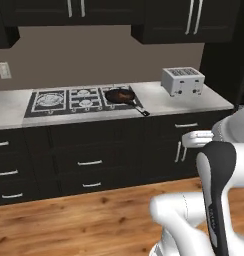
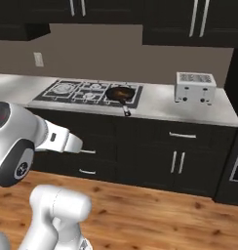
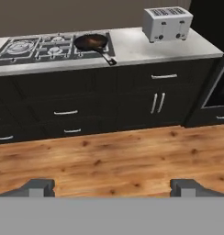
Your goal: Take the chicken drumsticks from the pan and place one on each plate on the dining counter.
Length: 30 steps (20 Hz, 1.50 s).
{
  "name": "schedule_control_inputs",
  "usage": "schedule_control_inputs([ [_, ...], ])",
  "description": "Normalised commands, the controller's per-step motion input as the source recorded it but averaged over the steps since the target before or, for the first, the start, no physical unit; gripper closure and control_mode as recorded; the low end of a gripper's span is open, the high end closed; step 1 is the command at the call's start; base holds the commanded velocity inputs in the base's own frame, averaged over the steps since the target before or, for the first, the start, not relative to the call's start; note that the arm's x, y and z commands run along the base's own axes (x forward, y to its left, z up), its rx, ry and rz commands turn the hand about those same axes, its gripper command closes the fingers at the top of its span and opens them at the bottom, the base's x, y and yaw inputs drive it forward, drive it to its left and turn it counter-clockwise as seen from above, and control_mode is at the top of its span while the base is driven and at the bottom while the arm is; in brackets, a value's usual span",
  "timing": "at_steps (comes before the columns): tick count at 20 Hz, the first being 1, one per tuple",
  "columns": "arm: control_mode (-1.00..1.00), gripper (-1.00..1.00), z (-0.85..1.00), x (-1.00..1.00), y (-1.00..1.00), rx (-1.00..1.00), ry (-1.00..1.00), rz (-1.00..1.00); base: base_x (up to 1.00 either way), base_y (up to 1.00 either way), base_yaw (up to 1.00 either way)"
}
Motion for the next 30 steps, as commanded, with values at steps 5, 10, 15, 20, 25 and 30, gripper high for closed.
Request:
schedule_control_inputs([
  [5,1.00,-1.00,0.00,0.00,0.00,0.00,0.00,0.00,0.72,-0.10,0.10],
  [10,1.00,-1.00,0.00,0.00,0.00,0.00,0.00,0.00,0.73,0.15,0.00],
  [15,1.00,-1.00,0.00,0.00,0.00,0.00,0.00,0.00,0.86,0.25,0.00],
  [20,1.00,-1.00,0.00,0.00,0.00,0.00,0.00,0.00,0.90,0.52,0.00],
  [25,1.00,-1.00,0.00,0.00,0.00,0.00,0.00,0.00,0.80,0.51,0.00],
  [30,-1.00,-1.00,-0.06,0.12,0.00,-0.02,0.01,0.00,0.50,0.04,0.00],
])
